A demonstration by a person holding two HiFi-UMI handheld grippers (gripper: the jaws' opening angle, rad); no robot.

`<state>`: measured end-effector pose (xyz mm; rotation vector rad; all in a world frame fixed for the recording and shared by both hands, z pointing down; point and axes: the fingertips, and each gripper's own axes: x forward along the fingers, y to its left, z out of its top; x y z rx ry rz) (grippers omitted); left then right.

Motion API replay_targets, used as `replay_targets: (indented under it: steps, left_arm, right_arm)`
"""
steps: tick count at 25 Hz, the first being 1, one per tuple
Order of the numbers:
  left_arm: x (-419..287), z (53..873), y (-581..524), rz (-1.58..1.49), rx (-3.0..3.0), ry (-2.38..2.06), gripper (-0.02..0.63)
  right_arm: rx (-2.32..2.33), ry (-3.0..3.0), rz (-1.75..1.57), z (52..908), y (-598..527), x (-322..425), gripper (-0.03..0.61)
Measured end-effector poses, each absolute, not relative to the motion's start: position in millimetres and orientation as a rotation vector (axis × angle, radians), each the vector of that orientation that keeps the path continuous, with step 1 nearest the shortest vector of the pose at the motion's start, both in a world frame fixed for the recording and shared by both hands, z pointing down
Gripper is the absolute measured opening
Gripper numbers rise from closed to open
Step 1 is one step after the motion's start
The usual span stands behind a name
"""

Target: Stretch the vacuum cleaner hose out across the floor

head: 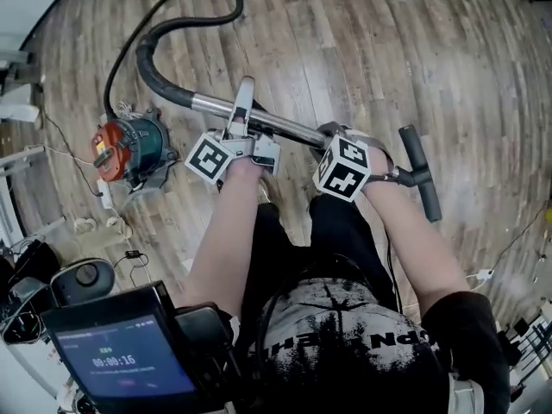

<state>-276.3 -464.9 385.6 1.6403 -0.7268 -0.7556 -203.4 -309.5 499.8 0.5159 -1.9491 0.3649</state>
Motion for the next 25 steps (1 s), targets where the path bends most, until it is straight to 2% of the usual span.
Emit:
replay_targets:
  steps: [5, 8, 12, 18, 25]
  left_arm:
    - [-241, 278, -429, -0.794, 1.745, -0.639, 0.038]
    - [-226, 246, -409, -0.813, 1.770, -0.654, 0.038]
    - [-217, 223, -394, -0.792, 1.803, -0.695, 0.038]
    - [-226, 201, -384, -0.742, 1.925, -0.596, 0.043]
    - [-277, 198, -395, -0.757, 1.901, -0.554, 0.037]
  right_arm:
    - [0.453, -2.046, 0.436, 401, -272, -177, 0.095]
    - [0.552, -1.994, 0.280, 378, -264, -154, 0.097]
    - [0.718, -1.915, 0.105, 365, -267, -139, 0.083]
    - [0.709, -2.015, 0.214, 352, -251, -169, 0.081]
    - [0.692, -1.994, 0.254, 348, -258, -220, 0.084]
